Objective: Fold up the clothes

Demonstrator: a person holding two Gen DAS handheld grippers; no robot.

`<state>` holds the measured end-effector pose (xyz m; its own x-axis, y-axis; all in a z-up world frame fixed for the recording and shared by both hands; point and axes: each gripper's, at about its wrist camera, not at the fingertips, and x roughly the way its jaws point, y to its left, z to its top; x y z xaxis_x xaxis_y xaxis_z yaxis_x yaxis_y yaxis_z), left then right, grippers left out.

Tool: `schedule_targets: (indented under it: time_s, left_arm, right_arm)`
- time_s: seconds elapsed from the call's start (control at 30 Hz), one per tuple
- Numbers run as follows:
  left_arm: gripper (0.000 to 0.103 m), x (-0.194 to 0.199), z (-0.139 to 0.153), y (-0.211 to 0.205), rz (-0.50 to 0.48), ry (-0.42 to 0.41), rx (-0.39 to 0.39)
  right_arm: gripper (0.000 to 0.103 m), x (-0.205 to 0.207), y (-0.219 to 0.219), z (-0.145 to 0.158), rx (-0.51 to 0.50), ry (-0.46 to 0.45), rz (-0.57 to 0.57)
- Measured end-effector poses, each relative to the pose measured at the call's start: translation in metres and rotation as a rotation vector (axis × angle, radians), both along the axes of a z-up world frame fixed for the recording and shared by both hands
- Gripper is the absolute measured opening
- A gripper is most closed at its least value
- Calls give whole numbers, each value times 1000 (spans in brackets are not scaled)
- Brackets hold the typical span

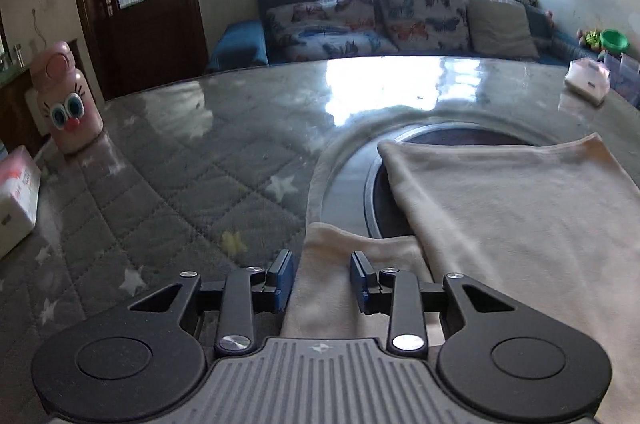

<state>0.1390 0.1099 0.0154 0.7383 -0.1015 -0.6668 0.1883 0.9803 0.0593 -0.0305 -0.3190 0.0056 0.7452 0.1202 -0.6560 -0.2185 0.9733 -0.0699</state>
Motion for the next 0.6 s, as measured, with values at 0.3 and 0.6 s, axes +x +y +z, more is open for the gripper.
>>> schedule_targets:
  time_s: [0.3,0.6]
  left_arm:
    - [3,-28,8,18,139,-119,61]
    - [3,-98,31,96,439,-208,39]
  right_arm:
    - [83,1,5,-5,-11,-1,-29]
    - [100,-2,2,-11,27,0,-54]
